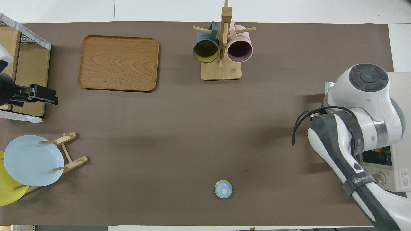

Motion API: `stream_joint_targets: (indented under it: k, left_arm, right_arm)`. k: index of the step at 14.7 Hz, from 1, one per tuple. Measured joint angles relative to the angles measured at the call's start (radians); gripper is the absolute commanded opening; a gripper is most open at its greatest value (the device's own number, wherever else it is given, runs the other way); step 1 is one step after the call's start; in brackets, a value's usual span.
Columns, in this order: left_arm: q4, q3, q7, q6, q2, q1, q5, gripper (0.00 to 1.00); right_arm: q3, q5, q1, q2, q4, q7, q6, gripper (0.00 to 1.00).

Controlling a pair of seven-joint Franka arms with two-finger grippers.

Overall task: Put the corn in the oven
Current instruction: 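Push the oven door fully shut with the right gripper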

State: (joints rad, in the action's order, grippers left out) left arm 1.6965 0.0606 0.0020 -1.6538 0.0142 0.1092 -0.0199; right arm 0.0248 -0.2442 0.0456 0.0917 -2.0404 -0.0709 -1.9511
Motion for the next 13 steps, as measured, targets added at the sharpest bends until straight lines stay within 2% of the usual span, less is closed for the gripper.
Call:
stream_joint_targets:
  k: [3, 7, 10, 13]
  left_arm:
    - [0.000, 0.000, 0.000, 0.000, 0.000, 0.000, 0.000, 1.00]
    - [0.000, 0.000, 0.000, 0.000, 0.000, 0.000, 0.000, 1.00]
    - [0.000, 0.000, 0.000, 0.000, 0.000, 0.000, 0.000, 1.00]
    - [0.000, 0.000, 0.000, 0.000, 0.000, 0.000, 0.000, 1.00]
  right_arm:
    - [-0.003, -0.001, -0.040, -0.046, 0.033, 0.089, 0.064, 0.00]
    - [-0.020, -0.033, -0.114, -0.103, 0.046, 0.217, 0.085, 0.00]
    - [-0.027, -0.039, -0.164, -0.110, 0.057, 0.285, 0.085, 0.00]
    - [-0.026, -0.037, -0.169, -0.111, 0.073, 0.293, 0.120, 0.00]
